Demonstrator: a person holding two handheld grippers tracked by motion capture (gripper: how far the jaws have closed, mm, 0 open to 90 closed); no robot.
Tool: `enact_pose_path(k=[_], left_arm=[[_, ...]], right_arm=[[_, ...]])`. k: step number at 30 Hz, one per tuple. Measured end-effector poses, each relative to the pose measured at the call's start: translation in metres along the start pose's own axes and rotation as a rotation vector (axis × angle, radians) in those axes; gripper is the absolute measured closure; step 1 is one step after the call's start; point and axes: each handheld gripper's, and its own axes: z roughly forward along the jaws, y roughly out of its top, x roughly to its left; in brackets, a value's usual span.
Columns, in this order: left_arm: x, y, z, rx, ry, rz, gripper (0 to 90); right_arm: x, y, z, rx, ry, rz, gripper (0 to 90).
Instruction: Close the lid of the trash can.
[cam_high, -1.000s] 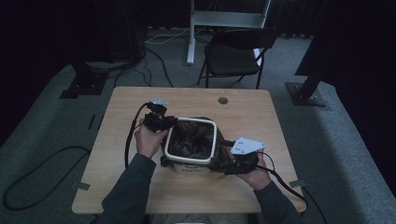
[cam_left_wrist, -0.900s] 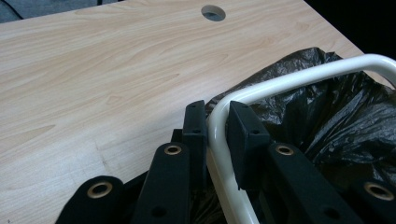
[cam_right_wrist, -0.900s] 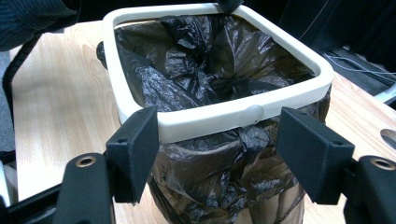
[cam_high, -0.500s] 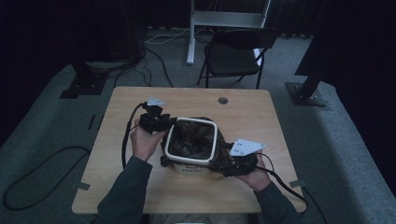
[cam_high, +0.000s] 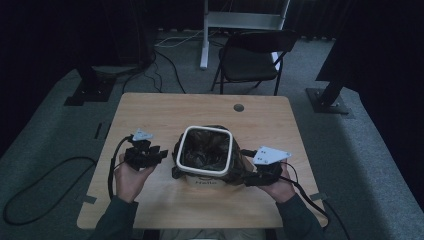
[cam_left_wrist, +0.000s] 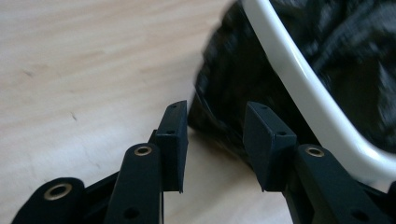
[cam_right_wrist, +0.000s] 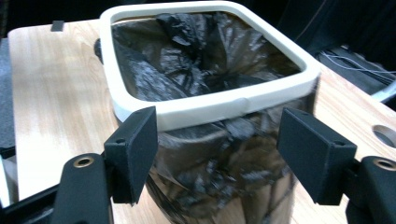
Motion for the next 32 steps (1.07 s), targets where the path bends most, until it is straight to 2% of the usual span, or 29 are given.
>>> enact_pose_path(k=[4,8,9,10,14,19,22,25,31,32], left_arm=[[-0.012,-0.009,-0.003,0.025,-0.018,0.027,59.7],[-0.027,-0.009,-0.005,0.032,-0.026,0.066,59.4],[-0.027,-0.009,-0.005,0.032,-0.026,0.066,59.4],[-0.035,-0.008,-0.005,0.04,-0.023,0.09,59.5],[-0.047,-0.007,-0.005,0.045,-0.021,0.119,59.4],[-0.055,-0.006,-0.004,0.047,-0.036,0.144,59.3],[-0.055,-0.005,-0.002,0.044,-0.036,0.146,58.6],[-0.05,-0.006,-0.005,0.029,-0.036,0.131,58.4],[-0.033,-0.008,-0.012,-0.004,0.026,0.099,56.0],[-0.033,-0.008,-0.012,-0.004,0.026,0.099,55.6]], right_arm=[[-0.006,-0.003,-0.005,0.009,-0.03,0.002,29.0],[-0.011,-0.007,-0.006,0.019,-0.043,0.013,29.1],[-0.012,-0.008,-0.006,0.025,-0.046,0.016,29.1],[-0.012,-0.01,-0.005,0.032,-0.05,0.017,29.2],[-0.015,-0.015,-0.001,0.057,-0.051,0.029,29.2],[-0.016,-0.018,0.004,0.081,-0.044,0.032,29.2],[-0.016,-0.018,0.003,0.079,-0.046,0.03,29.1],[-0.017,-0.018,0.0,0.077,-0.052,0.029,29.2],[-0.021,-0.018,-0.005,0.065,-0.069,0.036,29.2],[-0.021,-0.019,-0.006,0.064,-0.073,0.037,29.2]])
